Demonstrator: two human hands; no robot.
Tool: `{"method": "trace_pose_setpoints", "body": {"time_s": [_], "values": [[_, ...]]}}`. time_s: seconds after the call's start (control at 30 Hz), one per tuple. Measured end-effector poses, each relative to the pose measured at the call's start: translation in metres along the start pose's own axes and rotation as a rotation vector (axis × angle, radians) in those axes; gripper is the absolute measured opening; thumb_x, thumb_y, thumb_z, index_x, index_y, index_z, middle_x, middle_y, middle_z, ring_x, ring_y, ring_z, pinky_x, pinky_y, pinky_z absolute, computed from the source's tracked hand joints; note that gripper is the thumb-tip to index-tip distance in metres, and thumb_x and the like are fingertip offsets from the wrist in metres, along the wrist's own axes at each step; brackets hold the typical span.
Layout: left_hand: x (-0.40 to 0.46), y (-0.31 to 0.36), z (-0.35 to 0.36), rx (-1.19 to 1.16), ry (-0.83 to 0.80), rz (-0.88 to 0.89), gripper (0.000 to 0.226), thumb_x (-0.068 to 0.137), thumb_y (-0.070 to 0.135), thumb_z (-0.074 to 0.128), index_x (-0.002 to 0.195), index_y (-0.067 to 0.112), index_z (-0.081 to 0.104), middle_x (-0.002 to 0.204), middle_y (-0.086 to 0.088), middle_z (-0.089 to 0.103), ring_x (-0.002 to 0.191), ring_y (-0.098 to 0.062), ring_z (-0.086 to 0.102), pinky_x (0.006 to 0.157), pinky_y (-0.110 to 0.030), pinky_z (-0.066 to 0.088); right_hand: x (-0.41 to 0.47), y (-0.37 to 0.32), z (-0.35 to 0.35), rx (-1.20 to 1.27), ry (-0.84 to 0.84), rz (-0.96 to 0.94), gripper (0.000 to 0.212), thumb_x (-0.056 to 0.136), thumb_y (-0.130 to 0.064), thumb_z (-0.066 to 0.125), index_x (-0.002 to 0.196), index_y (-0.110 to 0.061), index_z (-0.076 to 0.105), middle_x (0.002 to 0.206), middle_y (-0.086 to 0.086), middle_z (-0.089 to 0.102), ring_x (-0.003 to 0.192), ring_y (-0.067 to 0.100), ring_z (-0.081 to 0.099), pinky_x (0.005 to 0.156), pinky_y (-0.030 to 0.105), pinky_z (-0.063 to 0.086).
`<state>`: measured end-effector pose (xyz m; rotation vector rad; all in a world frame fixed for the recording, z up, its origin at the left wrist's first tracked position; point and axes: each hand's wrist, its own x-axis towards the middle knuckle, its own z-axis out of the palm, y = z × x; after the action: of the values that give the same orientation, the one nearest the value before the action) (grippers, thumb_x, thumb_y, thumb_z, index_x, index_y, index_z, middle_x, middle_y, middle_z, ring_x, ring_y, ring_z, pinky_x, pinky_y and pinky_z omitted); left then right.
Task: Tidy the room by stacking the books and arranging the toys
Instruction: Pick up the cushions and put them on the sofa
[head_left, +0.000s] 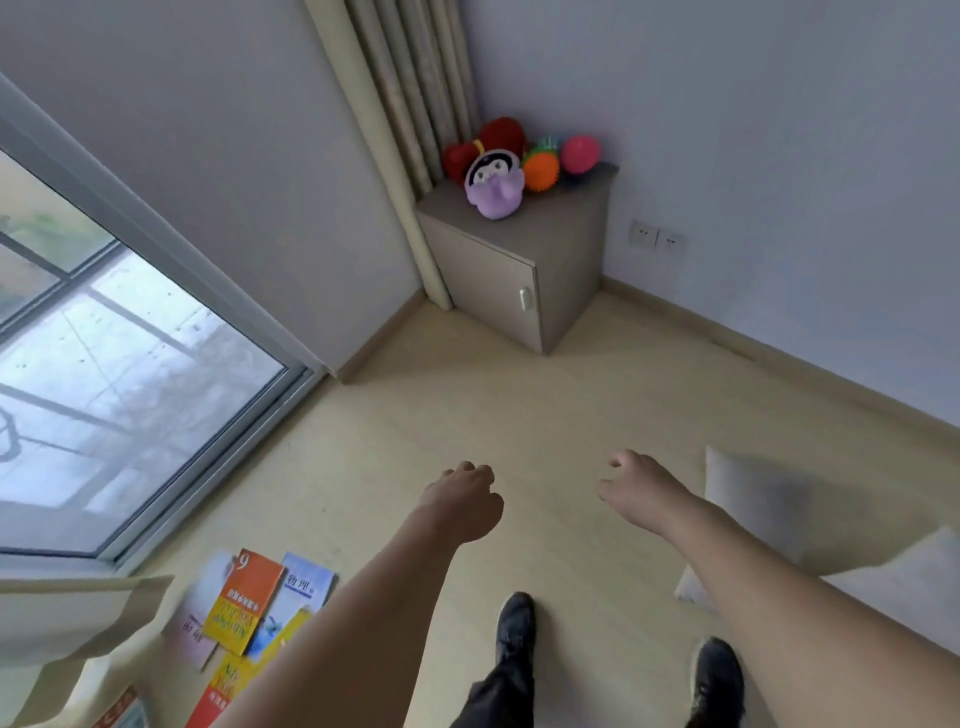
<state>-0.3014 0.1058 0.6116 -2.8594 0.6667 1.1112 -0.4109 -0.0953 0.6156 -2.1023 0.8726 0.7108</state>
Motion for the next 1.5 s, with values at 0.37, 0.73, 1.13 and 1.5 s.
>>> {"method": "trace_pose_setpoints", "body": {"time_s": [0.37, 0.73, 1.13, 1.5], "values": [[0.022, 0.169, 0.084, -0.22, -0.114, -0.103, 0.048, 0.098, 0.033, 0.045, 0.144, 0.019, 0.049, 0.145, -0.006, 0.047, 0.132, -0.025, 0.048, 0.107, -0.034, 0.041, 0.068, 0.153, -0.117, -0.112, -0.04, -0.012, 0.057, 0.091, -0.028, 0.05, 0.145, -0.013, 0.038, 0.148, 0.014, 0.039, 0.133, 0.032, 0.042, 0.107, 0.035, 0.038], [0.199, 0.269, 0.298, -0.542, -0.38, -0.348, 0.05, 0.093, 0.031, 0.059, 0.14, 0.015, 0.051, 0.125, -0.004, 0.059, 0.102, -0.02, 0.058, 0.08, -0.025, 0.044, 0.274, 0.36, -0.065, -0.762, -0.132, -0.18, 0.057, 0.089, -0.014, 0.042, 0.144, -0.022, 0.031, 0.144, 0.009, 0.035, 0.129, 0.034, 0.04, 0.109, 0.045, 0.032], [0.416, 0.32, 0.639, -0.688, -0.503, -0.441, 0.117, 0.076, 0.043, 0.079, 0.161, 0.022, 0.002, 0.164, -0.002, 0.013, 0.15, -0.029, 0.019, 0.12, -0.042, 0.027, 0.536, 0.541, 0.144, -1.43, -0.343, -0.485, 0.084, 0.096, -0.022, 0.043, 0.152, -0.023, -0.02, 0.162, 0.004, -0.017, 0.149, 0.03, -0.014, 0.118, 0.055, -0.008], [0.476, 0.317, 0.653, -0.532, -0.492, -0.259, 0.047, 0.082, 0.03, 0.075, 0.12, 0.011, 0.055, 0.12, -0.01, 0.065, 0.109, -0.032, 0.062, 0.082, -0.034, 0.049, 0.587, 0.53, 0.17, -1.53, -0.487, -0.554, 0.058, 0.083, -0.029, 0.064, 0.135, -0.019, 0.041, 0.139, 0.002, 0.047, 0.132, 0.02, 0.042, 0.111, 0.043, 0.026]]}}
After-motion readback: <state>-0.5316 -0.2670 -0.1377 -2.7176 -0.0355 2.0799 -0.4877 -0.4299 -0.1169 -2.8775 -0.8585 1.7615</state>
